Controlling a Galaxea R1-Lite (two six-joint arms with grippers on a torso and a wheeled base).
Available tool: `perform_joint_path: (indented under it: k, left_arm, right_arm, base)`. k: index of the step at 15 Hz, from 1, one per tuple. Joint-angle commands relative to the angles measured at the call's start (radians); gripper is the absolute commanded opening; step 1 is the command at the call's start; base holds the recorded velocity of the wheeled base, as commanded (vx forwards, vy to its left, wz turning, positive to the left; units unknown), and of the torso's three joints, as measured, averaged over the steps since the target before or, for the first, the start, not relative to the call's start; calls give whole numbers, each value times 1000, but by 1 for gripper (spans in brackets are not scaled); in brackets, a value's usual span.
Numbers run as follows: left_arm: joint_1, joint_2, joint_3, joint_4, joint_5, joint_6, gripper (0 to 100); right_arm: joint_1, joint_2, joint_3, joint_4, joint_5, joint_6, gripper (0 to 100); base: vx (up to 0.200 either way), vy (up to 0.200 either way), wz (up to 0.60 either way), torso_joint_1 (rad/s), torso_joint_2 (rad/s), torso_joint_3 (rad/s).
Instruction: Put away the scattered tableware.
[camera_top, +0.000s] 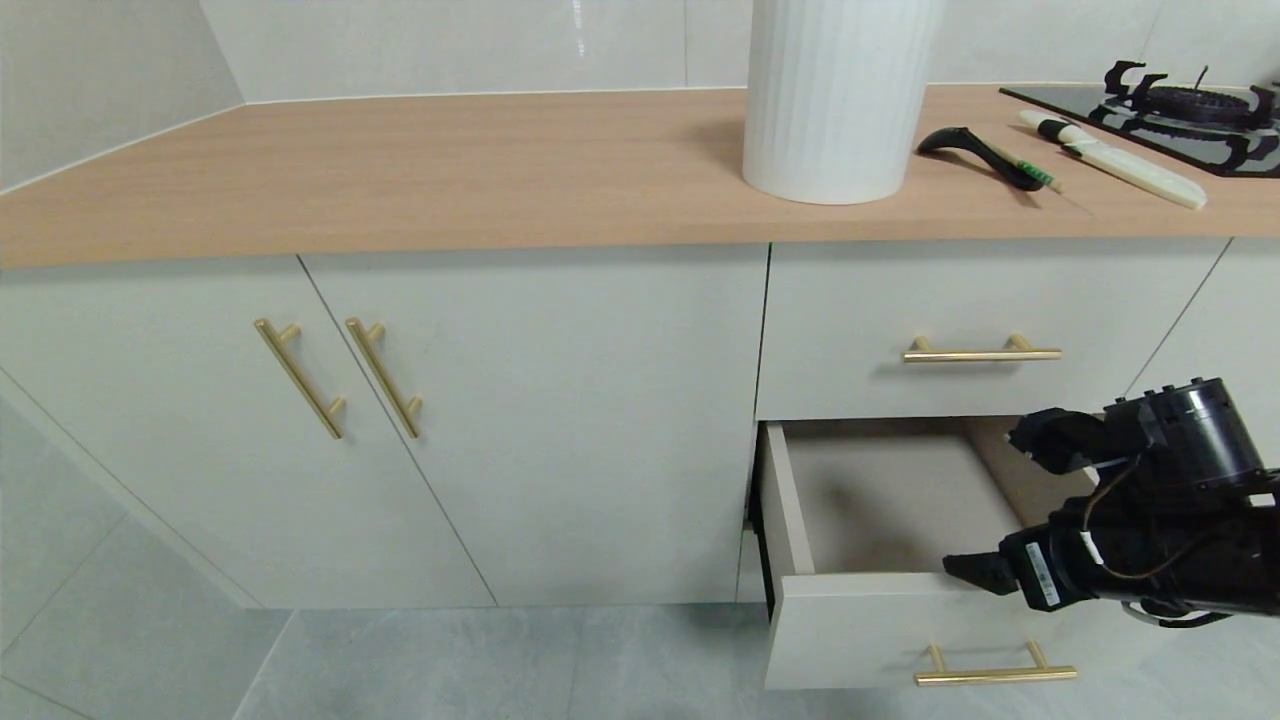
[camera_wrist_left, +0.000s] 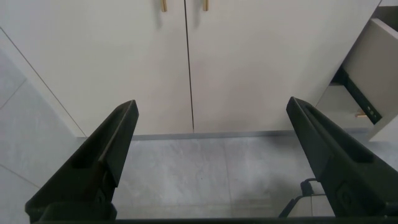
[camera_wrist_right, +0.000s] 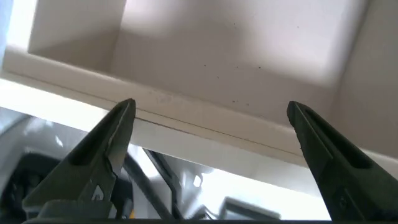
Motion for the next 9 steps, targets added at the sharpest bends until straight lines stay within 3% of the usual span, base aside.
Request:
perform_joint_path:
  k: [1, 5, 9]
  left_arm:
    - [0, 2, 0, 0, 0, 0, 100]
    - [0, 0, 0, 0, 0, 0, 100]
    - [0, 2, 0, 0, 0, 0, 100]
  right_arm:
    - [9, -27, -4, 15, 1, -2, 100]
    - [25, -37, -15, 170, -6, -79, 100]
    - [35, -41, -47, 143, 4, -51, 100]
  base:
    - [0, 0, 0, 0, 0, 0]
    - [0, 0, 0, 0, 0, 0]
    - [0, 0, 0, 0, 0, 0]
